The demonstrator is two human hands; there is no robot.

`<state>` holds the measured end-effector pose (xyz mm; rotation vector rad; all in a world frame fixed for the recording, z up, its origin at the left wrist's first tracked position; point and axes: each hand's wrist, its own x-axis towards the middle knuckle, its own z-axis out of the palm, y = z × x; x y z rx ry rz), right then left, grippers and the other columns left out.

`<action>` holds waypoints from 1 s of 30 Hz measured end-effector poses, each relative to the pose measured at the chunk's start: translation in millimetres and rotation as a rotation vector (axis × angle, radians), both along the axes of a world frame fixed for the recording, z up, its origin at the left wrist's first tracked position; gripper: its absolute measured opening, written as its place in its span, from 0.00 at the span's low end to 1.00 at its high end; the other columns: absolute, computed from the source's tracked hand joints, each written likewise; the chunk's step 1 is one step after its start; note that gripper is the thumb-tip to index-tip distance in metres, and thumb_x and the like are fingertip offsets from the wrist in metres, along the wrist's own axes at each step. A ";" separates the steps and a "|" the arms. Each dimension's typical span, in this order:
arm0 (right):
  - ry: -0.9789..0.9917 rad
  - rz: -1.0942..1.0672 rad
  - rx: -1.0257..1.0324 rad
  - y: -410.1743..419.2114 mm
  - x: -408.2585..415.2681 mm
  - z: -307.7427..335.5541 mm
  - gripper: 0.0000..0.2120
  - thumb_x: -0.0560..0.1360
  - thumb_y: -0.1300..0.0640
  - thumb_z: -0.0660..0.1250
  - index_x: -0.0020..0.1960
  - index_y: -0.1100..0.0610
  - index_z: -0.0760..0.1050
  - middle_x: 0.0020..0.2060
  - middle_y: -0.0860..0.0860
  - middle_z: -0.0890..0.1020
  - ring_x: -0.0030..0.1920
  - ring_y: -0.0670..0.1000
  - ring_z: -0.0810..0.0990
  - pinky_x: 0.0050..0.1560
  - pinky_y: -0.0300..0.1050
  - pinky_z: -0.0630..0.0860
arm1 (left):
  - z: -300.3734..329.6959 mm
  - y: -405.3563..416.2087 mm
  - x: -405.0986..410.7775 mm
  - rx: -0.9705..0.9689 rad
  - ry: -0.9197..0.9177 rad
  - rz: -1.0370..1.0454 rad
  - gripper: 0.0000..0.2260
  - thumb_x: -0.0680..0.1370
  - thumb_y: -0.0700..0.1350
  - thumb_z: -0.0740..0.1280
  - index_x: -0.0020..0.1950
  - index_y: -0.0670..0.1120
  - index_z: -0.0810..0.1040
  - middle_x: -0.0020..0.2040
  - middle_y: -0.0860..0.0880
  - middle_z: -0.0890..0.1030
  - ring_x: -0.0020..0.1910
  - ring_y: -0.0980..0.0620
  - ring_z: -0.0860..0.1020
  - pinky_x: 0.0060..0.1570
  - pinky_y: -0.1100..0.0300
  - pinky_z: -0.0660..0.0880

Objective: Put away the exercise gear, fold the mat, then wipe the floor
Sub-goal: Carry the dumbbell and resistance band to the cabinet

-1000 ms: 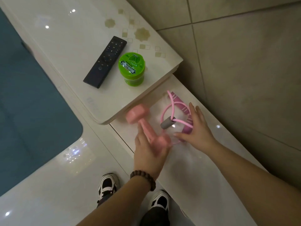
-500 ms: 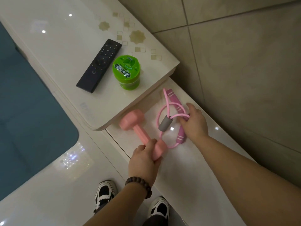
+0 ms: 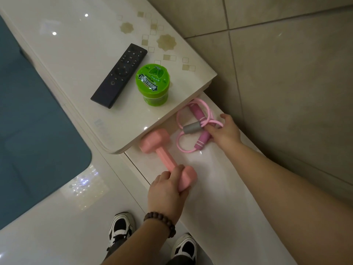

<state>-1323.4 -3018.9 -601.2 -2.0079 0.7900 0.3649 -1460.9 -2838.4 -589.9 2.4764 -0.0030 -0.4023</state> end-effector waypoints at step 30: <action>0.000 0.628 -0.463 15.5 -103.2 46.3 0.35 0.80 0.52 0.59 0.78 0.52 0.40 0.78 0.52 0.48 0.76 0.54 0.51 0.73 0.49 0.58 | 22.1 11.9 0.5 0.094 0.169 -0.031 0.33 0.75 0.64 0.63 0.76 0.56 0.55 0.64 0.51 0.74 0.60 0.49 0.73 0.57 0.56 0.72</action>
